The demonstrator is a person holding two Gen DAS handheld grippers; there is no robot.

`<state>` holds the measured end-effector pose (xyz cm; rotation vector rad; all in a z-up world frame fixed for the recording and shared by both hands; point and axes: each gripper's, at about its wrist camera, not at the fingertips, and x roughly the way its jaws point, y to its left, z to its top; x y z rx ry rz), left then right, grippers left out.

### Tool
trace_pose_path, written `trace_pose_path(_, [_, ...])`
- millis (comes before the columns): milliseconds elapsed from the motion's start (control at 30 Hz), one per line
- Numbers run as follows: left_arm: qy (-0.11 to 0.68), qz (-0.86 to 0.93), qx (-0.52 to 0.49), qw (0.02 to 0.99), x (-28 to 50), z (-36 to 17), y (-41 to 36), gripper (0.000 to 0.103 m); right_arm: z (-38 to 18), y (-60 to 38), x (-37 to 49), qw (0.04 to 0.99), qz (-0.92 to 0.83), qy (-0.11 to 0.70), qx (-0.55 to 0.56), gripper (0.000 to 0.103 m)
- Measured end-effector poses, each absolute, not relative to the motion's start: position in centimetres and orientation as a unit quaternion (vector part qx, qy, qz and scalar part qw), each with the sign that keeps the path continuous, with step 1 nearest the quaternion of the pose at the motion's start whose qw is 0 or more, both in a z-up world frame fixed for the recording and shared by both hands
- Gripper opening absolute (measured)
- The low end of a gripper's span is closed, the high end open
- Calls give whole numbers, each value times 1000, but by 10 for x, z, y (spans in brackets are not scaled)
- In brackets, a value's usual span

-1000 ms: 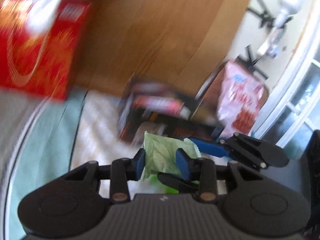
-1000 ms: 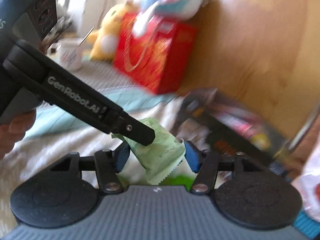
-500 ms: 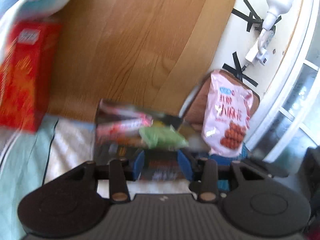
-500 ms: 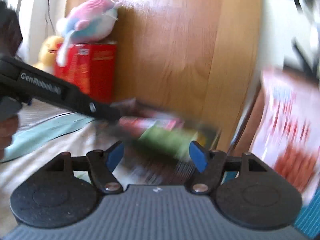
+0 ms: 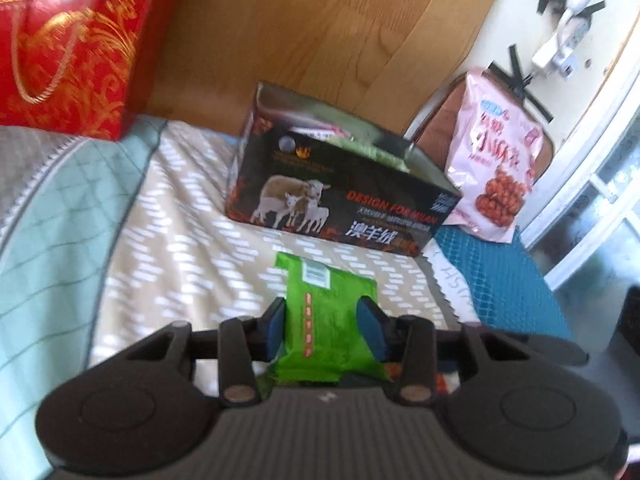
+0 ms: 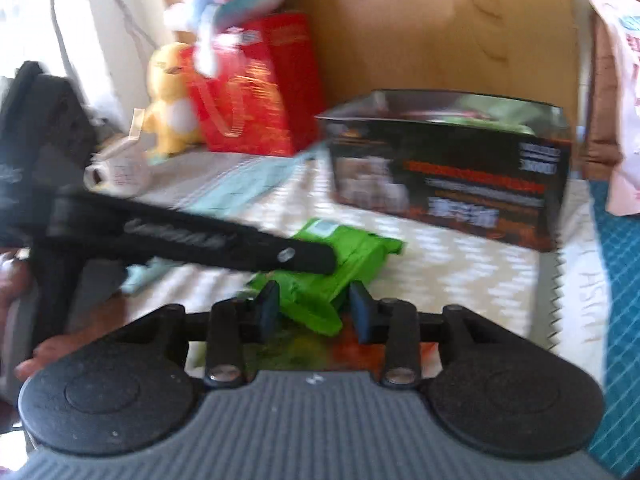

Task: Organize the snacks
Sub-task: 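Position the left tool fingers around the bright green packet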

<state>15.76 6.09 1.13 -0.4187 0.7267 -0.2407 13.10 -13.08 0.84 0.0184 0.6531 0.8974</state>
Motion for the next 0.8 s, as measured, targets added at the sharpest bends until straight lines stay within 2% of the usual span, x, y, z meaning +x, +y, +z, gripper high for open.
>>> trace_pose_path(133, [329,-118,-190,918,124,21,65,37,18,-122,92,858,433,273,-26,41])
trace_pose_path(400, [327,-111,-187,920,56,11,70,37,8,-121,41,837,468,281,-35,42])
trace_pose_path(667, [344,-117,-191,912,28,-9,60,38,2,-144,4,855,440,271,-42,42])
trace_pose_path(800, [345,-119,-189,911,23,-5,57,38,6,-168,-3,875,410,256,-25,51])
